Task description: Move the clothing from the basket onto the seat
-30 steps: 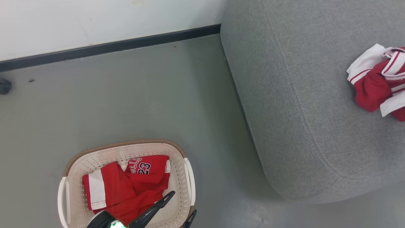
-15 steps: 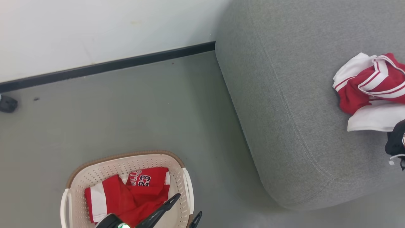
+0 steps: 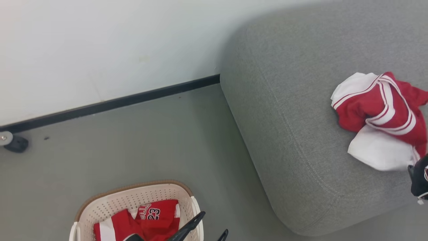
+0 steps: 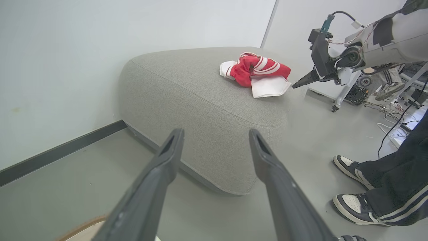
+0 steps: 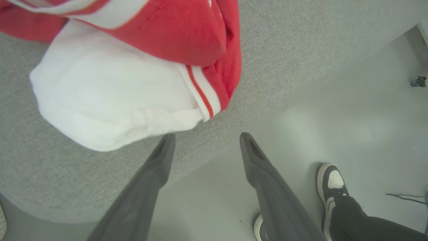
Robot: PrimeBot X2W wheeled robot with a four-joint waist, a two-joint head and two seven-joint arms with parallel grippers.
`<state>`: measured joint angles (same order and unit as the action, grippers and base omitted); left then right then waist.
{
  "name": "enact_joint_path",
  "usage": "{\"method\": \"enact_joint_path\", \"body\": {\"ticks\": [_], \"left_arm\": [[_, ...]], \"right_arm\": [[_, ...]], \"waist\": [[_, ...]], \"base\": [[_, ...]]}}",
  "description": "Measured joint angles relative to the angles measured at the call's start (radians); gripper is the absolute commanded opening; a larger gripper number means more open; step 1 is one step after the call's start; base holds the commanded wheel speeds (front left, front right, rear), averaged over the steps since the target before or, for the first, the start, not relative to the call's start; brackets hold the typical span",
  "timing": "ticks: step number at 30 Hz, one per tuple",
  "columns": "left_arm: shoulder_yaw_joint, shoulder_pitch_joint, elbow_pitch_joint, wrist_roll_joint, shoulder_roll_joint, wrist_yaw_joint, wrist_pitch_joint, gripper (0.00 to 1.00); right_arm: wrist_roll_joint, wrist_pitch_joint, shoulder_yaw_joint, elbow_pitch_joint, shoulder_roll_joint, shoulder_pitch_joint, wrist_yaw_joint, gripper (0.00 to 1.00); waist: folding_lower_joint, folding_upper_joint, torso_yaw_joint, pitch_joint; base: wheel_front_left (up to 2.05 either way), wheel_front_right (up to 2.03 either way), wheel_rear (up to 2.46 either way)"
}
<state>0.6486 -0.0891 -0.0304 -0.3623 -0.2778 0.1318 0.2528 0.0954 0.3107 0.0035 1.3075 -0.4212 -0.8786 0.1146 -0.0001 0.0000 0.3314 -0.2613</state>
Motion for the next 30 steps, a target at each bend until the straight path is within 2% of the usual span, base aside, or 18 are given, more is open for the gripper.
{"method": "enact_joint_path", "body": {"ticks": [6,12,21,30], "left_arm": [[0.009,0.016,-0.023,-0.008,0.029,0.000,0.000,1.00],[0.012,0.028,-0.038,-0.016,0.059,0.000,0.000,1.00],[0.015,0.060,-0.069,-0.022,0.100,0.000,0.000,1.00],[0.009,0.099,-0.081,-0.024,0.136,0.000,0.000,1.00]], "right_arm": [[-0.017,0.004,0.019,0.000,-0.009,0.031,0.006,1.00],[-0.020,-0.068,0.034,-0.032,-0.015,0.058,0.009,1.00],[0.007,-0.265,0.047,-0.159,-0.025,0.144,0.009,1.00],[0.129,-0.546,0.111,-0.441,-0.022,0.290,0.009,1.00]], "waist": [[0.0000,0.0000,0.009,0.057],[0.0000,0.0000,0.014,0.116],[-0.0001,-0.0001,0.008,0.209],[0.0000,-0.0001,-0.017,0.290]], "base": [[0.00,0.00,0.00],[0.00,0.00,0.00],[0.00,0.00,0.00],[0.00,0.00,0.00]]}}
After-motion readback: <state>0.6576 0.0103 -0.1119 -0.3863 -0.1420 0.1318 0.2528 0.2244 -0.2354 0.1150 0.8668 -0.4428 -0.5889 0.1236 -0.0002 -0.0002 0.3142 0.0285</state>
